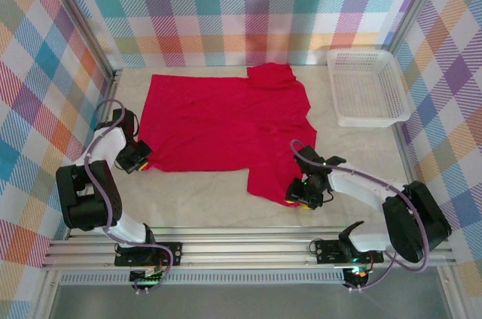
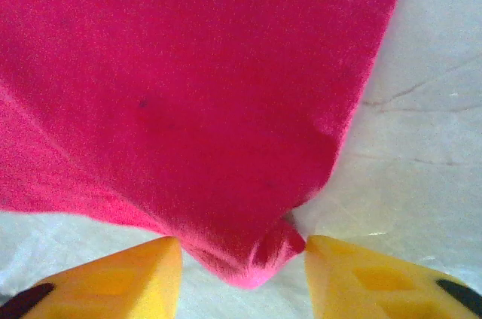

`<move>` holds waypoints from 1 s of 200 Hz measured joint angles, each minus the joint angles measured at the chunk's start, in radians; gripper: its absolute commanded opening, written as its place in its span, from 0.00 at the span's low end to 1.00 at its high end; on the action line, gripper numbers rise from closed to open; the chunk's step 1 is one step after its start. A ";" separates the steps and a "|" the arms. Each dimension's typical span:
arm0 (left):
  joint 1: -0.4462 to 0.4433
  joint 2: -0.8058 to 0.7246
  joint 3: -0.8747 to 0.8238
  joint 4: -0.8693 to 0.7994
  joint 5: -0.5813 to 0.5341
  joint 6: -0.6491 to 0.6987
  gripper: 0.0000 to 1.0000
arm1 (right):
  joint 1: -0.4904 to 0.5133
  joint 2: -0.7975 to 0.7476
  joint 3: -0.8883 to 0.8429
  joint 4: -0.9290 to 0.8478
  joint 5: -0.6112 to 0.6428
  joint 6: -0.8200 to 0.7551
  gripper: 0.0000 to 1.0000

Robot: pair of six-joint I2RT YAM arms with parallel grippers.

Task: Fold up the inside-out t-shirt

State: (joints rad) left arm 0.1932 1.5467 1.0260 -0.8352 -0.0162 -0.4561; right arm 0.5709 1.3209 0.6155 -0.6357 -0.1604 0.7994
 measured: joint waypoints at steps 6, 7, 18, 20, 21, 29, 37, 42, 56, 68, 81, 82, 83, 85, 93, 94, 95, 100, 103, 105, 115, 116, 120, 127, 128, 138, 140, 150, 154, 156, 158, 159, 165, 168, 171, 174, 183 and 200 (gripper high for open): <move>0.000 -0.003 0.000 -0.003 -0.001 0.000 0.01 | 0.000 0.012 0.000 0.011 0.004 0.001 0.26; 0.000 -0.003 0.000 -0.003 -0.001 0.000 0.01 | 0.000 0.013 0.000 0.012 0.004 0.004 0.25; 0.000 -0.011 0.001 -0.008 -0.007 0.000 0.01 | 0.000 0.027 0.002 0.006 0.014 -0.004 0.10; 0.000 -0.013 0.001 -0.010 -0.008 0.000 0.01 | 0.000 0.027 0.002 0.001 0.019 0.003 0.08; 0.000 -0.014 0.002 -0.011 -0.010 0.000 0.01 | 0.000 0.027 0.002 -0.002 0.020 0.005 0.06; 0.000 -0.024 0.005 -0.022 -0.017 0.000 0.01 | -0.003 0.027 0.003 -0.016 0.029 0.002 0.00; 0.000 -0.037 0.007 -0.032 -0.026 0.000 0.01 | -0.003 0.022 0.006 -0.023 0.032 -0.001 0.00; 0.000 -0.048 0.008 -0.037 -0.031 0.000 0.01 | -0.002 0.017 0.006 -0.017 0.033 0.000 0.00; 0.000 -0.080 0.019 -0.060 -0.042 0.001 0.02 | 0.001 -0.021 0.008 -0.030 0.034 0.001 0.00; 0.000 -0.114 0.029 -0.073 -0.052 0.001 0.02 | 0.001 -0.090 0.008 -0.064 0.040 0.001 0.00; 0.001 -0.150 0.039 -0.089 -0.057 0.001 0.02 | 0.001 -0.203 0.014 -0.122 0.050 0.001 0.00; 0.001 -0.151 0.040 -0.090 -0.057 0.001 0.02 | 0.001 -0.209 0.014 -0.126 0.050 0.001 0.00; 0.001 -0.155 0.040 -0.091 -0.058 0.001 0.02 | 0.001 -0.216 0.015 -0.129 0.050 0.001 0.00; 0.001 -0.159 0.042 -0.092 -0.058 0.001 0.02 | 0.001 -0.235 0.017 -0.139 0.052 0.002 0.00; 0.001 -0.179 0.046 -0.102 -0.061 0.002 0.01 | 0.001 -0.297 0.026 -0.173 0.058 0.002 0.00; 0.001 -0.180 0.046 -0.103 -0.062 0.002 0.01 | 0.001 -0.306 0.028 -0.179 0.059 0.002 0.00; 0.001 -0.182 0.047 -0.103 -0.063 0.002 0.01 | 0.001 -0.311 0.029 -0.182 0.060 0.002 0.00; 0.001 -0.191 0.047 -0.108 -0.064 0.002 0.01 | 0.001 -0.347 0.036 -0.204 0.063 0.003 0.00; 0.001 -0.195 0.048 -0.110 -0.066 0.003 0.01 | 0.001 -0.361 0.041 -0.216 0.064 0.003 0.00; 0.001 -0.198 0.048 -0.112 -0.066 0.004 0.01 | 0.001 -0.369 0.043 -0.221 0.065 0.003 0.00; 0.001 -0.206 0.048 -0.118 -0.071 0.005 0.01 | 0.001 -0.402 0.058 -0.259 0.070 0.005 0.00; 0.001 -0.206 0.048 -0.119 -0.072 0.005 0.01 | 0.001 -0.404 0.060 -0.261 0.070 0.005 0.00; 0.001 -0.207 0.049 -0.123 -0.074 0.006 0.01 | 0.001 -0.411 0.066 -0.276 0.072 0.005 0.00; 0.001 -0.207 0.049 -0.130 -0.076 0.008 0.01 | 0.001 -0.415 0.077 -0.296 0.073 0.006 0.00; 0.001 -0.206 0.049 -0.132 -0.076 0.008 0.01 | 0.001 -0.415 0.078 -0.298 0.073 0.006 0.00; 0.001 -0.206 0.048 -0.137 -0.080 0.012 0.01 | 0.001 -0.412 0.092 -0.319 0.075 0.005 0.00; 0.001 -0.206 0.049 -0.137 -0.081 0.012 0.01 | 0.001 -0.412 0.094 -0.323 0.076 0.006 0.00; 0.001 -0.206 0.049 -0.138 -0.083 0.013 0.01 | 0.001 -0.405 0.111 -0.340 0.082 0.005 0.00; 0.001 -0.205 0.049 -0.139 -0.083 0.016 0.00 | 0.001 -0.399 0.120 -0.347 0.085 0.005 0.00; 0.001 -0.205 0.049 -0.139 -0.083 0.016 0.00 | 0.001 -0.396 0.126 -0.351 0.088 0.005 0.00; 0.001 -0.204 0.049 -0.138 -0.083 0.016 0.01 | 0.001 -0.391 0.133 -0.354 0.091 0.003 0.00; 0.001 -0.204 0.049 -0.138 -0.083 0.016 0.00 | 0.001 -0.389 0.135 -0.355 0.092 0.002 0.00; 0.001 -0.199 0.051 -0.140 -0.083 0.017 0.00 | -0.001 -0.373 0.158 -0.363 0.100 -0.002 0.00; 0.001 -0.196 0.053 -0.140 -0.083 0.018 0.00 | -0.004 -0.363 0.171 -0.367 0.103 -0.003 0.00; 0.001 -0.191 0.056 -0.139 -0.083 0.019 0.00 | -0.008 -0.351 0.186 -0.369 0.107 -0.007 0.00; 0.001 -0.186 0.058 -0.140 -0.082 0.019 0.00 | -0.012 -0.337 0.200 -0.372 0.109 -0.012 0.00; 0.001 -0.163 0.077 -0.142 -0.080 0.020 0.00 | -0.028 -0.292 0.251 -0.370 0.115 -0.029 0.00; 0.001 -0.099 0.137 -0.140 -0.076 0.020 0.00 | -0.074 -0.178 0.359 -0.348 0.132 -0.074 0.00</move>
State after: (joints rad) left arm 0.1944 1.4475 1.1633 -0.9756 -0.0917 -0.4362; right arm 0.4969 1.1427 0.9741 -0.9840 -0.0284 0.7254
